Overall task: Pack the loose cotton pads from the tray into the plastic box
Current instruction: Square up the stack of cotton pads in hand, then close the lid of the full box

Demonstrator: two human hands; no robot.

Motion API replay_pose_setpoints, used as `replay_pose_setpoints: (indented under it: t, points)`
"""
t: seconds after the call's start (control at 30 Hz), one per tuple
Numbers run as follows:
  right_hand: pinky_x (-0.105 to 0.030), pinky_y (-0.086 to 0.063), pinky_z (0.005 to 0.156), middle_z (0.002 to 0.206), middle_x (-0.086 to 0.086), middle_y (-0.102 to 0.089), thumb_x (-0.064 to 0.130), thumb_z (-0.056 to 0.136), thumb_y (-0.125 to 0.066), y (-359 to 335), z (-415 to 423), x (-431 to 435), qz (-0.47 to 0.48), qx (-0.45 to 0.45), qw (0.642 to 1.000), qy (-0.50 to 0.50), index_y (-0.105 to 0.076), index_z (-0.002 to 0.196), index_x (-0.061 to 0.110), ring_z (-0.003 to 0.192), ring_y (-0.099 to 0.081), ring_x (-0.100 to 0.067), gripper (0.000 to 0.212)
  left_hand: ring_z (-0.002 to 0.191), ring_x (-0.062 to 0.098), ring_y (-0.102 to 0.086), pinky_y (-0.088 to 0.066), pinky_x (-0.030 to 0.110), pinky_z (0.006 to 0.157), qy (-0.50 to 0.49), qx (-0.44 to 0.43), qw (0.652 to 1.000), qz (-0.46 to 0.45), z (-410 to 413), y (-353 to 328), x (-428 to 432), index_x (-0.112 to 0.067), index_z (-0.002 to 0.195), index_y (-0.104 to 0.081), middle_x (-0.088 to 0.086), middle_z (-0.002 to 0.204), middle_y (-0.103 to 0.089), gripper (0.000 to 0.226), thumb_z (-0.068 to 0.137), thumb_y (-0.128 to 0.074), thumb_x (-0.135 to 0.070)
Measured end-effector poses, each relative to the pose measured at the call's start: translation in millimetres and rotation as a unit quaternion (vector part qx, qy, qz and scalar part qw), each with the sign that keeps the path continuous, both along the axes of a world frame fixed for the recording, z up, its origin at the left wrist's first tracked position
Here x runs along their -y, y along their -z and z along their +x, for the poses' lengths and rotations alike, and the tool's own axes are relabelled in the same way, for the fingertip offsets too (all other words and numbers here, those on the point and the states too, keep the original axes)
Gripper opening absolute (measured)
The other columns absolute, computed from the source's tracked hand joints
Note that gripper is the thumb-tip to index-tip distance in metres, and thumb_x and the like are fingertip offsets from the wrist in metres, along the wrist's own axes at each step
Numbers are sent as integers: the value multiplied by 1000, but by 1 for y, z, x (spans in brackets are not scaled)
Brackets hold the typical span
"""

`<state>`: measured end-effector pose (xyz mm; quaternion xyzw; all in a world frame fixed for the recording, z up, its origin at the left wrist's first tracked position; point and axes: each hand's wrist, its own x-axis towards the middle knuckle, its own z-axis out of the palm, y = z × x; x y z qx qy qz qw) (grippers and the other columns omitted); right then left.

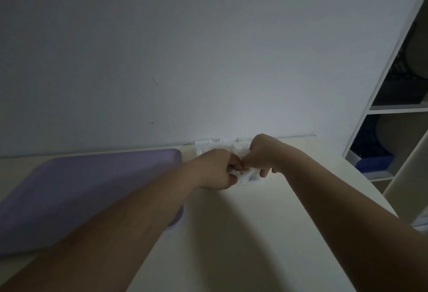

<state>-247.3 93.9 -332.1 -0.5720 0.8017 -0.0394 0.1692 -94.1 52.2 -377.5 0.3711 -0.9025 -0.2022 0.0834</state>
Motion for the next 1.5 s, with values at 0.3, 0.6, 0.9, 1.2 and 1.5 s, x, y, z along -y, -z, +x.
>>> replay_pose_setpoints:
  t: [0.3, 0.6, 0.9, 1.2, 1.5]
  points:
    - [-21, -36, 55, 74, 3, -64, 32, 72, -68, 28, -5, 7, -144, -80, 984, 62, -58, 76, 18, 61, -59, -16, 18, 75, -6, -54, -35, 5, 67, -16, -131, 990, -44, 9, 16, -1, -29, 100, -71, -14, 103, -61, 18, 88, -66, -15]
    - [-30, -45, 70, 96, 4, -55, 48, 80, -68, 27, -4, 7, -110, -132, 985, 32, -57, 91, 22, 83, -59, -19, 30, 77, 2, -58, -43, 16, 73, -7, -139, 990, -38, 10, 17, 0, -27, 103, -75, -13, 103, -65, 19, 91, -65, -18]
    - [-46, -28, 117, 158, -12, -36, 42, 100, -17, 72, 14, 19, -196, -92, 959, -182, -35, 151, 7, 148, -32, -31, 64, 156, 19, -23, -19, 34, 125, -59, -9, 993, -98, 30, 23, 13, -19, 153, -44, 2, 168, -30, 47, 109, -38, -34]
    - [-47, -7, 127, 171, -10, -8, 44, 107, -12, 79, 12, 27, -116, -66, 980, -149, -14, 161, 9, 158, -5, -26, 65, 157, 18, -21, -10, 24, 123, -52, -105, 991, 62, 23, 31, 29, -15, 155, -41, 1, 166, -31, 47, 109, -42, -16]
    - [-41, -30, 120, 163, -6, -34, 37, 107, -36, 88, -10, -5, -352, 45, 935, -8, -40, 153, 18, 151, -30, -24, 50, 104, 25, -71, -56, 35, 99, -326, -387, 832, 227, 39, 37, 55, -10, 126, -65, 8, 111, -72, 40, 90, -77, -22]
